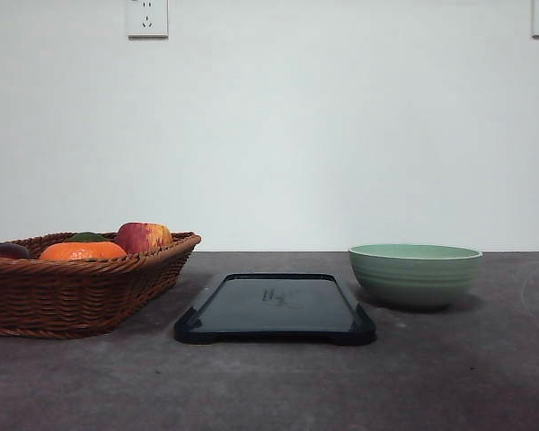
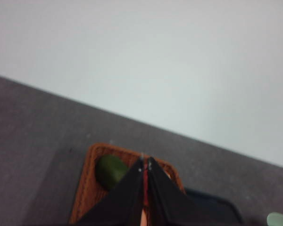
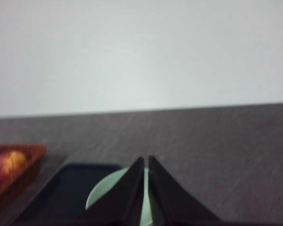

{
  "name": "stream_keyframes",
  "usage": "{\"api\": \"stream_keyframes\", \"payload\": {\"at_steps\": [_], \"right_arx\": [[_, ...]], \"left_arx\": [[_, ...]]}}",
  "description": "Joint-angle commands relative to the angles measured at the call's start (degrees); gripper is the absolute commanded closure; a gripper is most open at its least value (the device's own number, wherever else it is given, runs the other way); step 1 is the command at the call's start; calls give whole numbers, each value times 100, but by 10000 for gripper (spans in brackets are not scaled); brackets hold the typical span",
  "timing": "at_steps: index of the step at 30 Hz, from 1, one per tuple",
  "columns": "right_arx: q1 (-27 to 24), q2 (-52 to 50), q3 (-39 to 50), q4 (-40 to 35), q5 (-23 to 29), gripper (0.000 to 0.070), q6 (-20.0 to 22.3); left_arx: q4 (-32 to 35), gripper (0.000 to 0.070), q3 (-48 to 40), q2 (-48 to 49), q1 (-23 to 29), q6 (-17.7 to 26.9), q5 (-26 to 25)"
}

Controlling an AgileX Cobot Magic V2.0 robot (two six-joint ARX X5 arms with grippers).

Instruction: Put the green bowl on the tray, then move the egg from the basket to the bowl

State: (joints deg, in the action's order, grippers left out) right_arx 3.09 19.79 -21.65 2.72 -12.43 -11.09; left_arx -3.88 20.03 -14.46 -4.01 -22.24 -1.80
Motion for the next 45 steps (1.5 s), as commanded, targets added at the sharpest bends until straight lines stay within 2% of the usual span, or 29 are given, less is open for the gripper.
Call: {"api": "stream_keyframes", "payload": {"at_steps": [1,8,18,24,29,31,32,34,35,36,37,41,45], "right_arx": [[17,345,-240,59,-105,693,138],[58,1688,-1142,550,-278,694,342],[243,3274,-2333,1565,-258,693,367],[245,3992,-2935,2323,-265,693,367],[245,4303,-3095,2505,-282,692,389],[245,4317,-3095,2503,-280,653,487],[245,4317,-3095,2495,-280,581,561],[245,4306,-3095,2487,-276,413,649],[245,4304,-3095,2495,-275,307,657],[245,4303,-3095,2510,-275,241,657],[245,4303,-3095,2531,-275,207,651],[245,4309,-3099,2644,-264,212,332],[240,4407,-3248,2907,-260,258,171]], "left_arx": [[-168,699,354,-304,-9,127,-11],[-1128,699,1557,-1718,-31,648,-174],[-2317,700,2926,-3420,-59,831,-738],[-3076,700,3459,-4072,-61,977,-1153],[-3127,700,3519,-4271,-61,1007,-1244],[-3123,694,3519,-4275,-61,1018,-1242],[-3123,648,3519,-4275,-61,1017,-1241],[-3125,510,3519,-4275,-59,1014,-1239],[-3124,466,3519,-4275,-59,1014,-1239],[-3123,439,3519,-4275,-59,1016,-1239],[-3123,424,3519,-4275,-59,1018,-1239],[-3122,423,3519,-4275,-61,1017,-1239],[-3121,423,3519,-4275,-61,1016,-1239]]}}
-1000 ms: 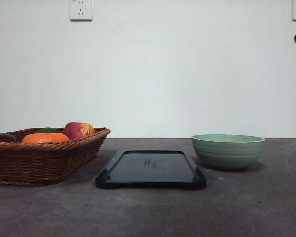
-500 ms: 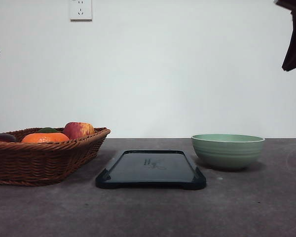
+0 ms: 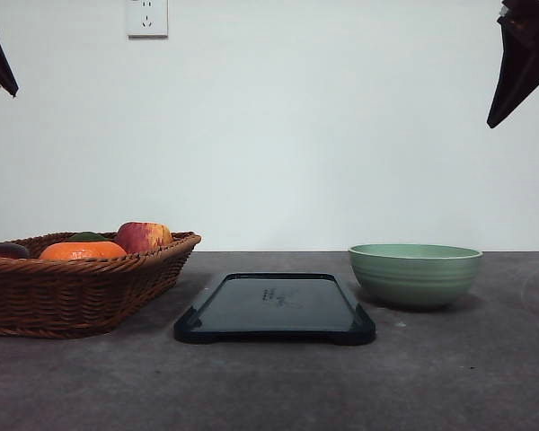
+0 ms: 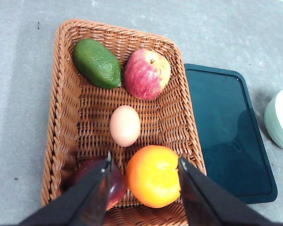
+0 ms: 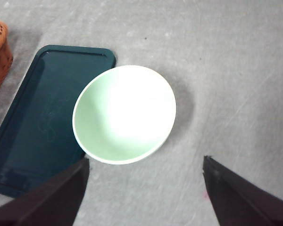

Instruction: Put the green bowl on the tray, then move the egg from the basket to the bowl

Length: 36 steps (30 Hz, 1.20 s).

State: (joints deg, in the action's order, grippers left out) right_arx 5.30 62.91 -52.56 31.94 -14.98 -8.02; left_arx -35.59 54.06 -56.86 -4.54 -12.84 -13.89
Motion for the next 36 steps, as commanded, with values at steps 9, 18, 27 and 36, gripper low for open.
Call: {"api": "stream_keyframes", "payload": {"at_steps": [9,18,27,36], "right_arx": [[13,1187,-1180,959,-3,289,-1],[13,2485,-1834,940,10,290,289],[13,3567,-2203,695,0,357,294],[13,4131,-2519,683,-1,543,307]], "left_arx": [[49,422,116,-35,-9,77,-31],[78,416,116,-35,-9,77,-31],[93,417,116,-42,-2,81,-17],[94,417,116,-46,-2,81,-10]]}}
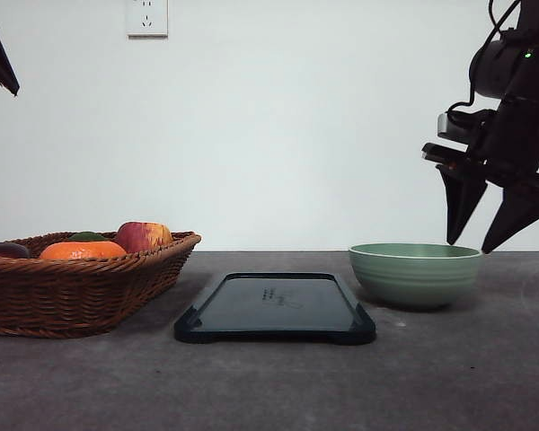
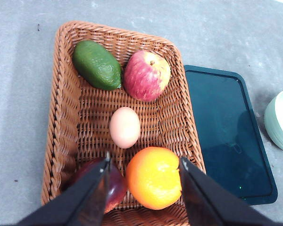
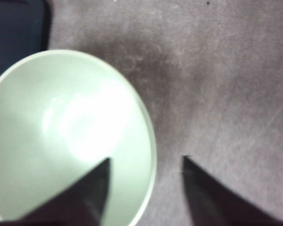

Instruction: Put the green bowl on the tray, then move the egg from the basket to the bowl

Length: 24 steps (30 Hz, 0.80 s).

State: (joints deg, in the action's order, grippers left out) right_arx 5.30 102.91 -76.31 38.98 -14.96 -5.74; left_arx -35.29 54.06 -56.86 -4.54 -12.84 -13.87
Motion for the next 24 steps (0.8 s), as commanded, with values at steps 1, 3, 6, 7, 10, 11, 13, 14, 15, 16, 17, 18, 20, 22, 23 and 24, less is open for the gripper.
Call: {"api": "stream_keyframes", "payload": {"at_steps": [1,3,6,7,10,11,13,14,15,16,17,18,20,22,23,24], "right_arx": [[13,155,-144,-13,0,545,92],[13,194,-144,15,2,567,124],[13,243,-144,63,-1,645,136],[13,249,-144,89,-2,679,136],[13,249,-148,135,-4,697,131],[13,244,-162,183,-2,697,130],[13,238,-231,331,0,697,129],[13,233,-313,460,0,697,129],[13,230,-420,608,0,697,129],[13,230,-548,771,0,697,129],[18,230,-729,987,-1,697,132],[27,230,-926,1211,-3,697,134],[66,230,-1361,1658,-4,697,156],[133,230,-1789,2045,-4,697,176],[178,230,-2051,2260,-3,697,186],[228,230,-2290,2446,-3,697,194]], "left_arx": [[63,417,116,-46,-2,81,-11],[63,417,116,-46,-2,81,-12],[61,417,116,-46,-2,81,-12],[59,417,116,-46,-2,81,-11],[59,417,116,-46,-2,81,-11],[59,418,116,-46,-2,81,-11],[59,418,116,-46,-2,81,-11],[59,418,116,-46,-2,81,-11],[59,419,116,-46,-2,81,-11],[59,419,116,-46,-2,81,-11],[59,419,116,-46,-2,81,-11],[59,419,116,-46,-2,81,-11],[59,419,116,-46,-2,81,-11],[59,419,116,-46,-2,81,-11],[59,419,116,-46,-2,81,-11],[59,419,116,-46,-2,81,-11]]}}
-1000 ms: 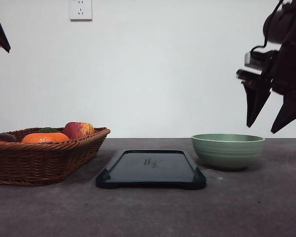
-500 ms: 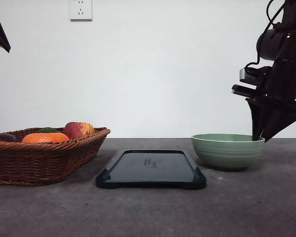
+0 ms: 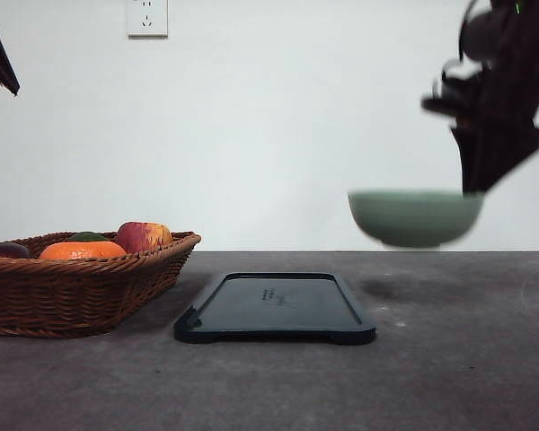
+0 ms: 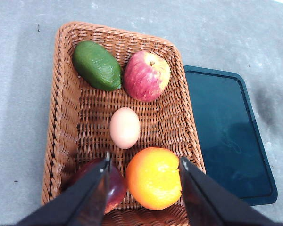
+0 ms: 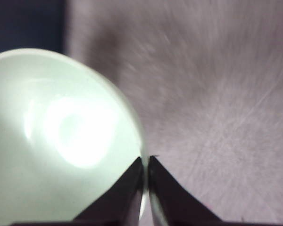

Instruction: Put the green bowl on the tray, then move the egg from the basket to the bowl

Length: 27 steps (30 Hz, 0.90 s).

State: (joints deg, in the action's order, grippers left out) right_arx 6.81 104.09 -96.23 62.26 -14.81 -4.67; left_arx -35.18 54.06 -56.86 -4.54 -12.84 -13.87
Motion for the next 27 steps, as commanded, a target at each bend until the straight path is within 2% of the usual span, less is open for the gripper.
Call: {"api": "stream_keyframes", "payload": {"at_steps": [1,6,13,16,21,27], "right_arx": [[130,111,-491,256,-20,697,89],[544,132,-1304,726,-22,697,89],[1190,352,-1862,728,-14,697,75],[1409,523,-1914,664,9,697,57],[1683,915,-1914,506,345,697,59],[1781,1462,-1916,169,290,697,47]], "left_arx": [[48,419,116,-46,-2,81,-11],[48,419,116,-46,-2,81,-11],[46,419,116,-46,-2,79,-13],[44,419,116,-46,-2,79,-11],[-7,419,116,-46,-2,79,-11],[-23,419,116,-46,-2,77,-13]]}}
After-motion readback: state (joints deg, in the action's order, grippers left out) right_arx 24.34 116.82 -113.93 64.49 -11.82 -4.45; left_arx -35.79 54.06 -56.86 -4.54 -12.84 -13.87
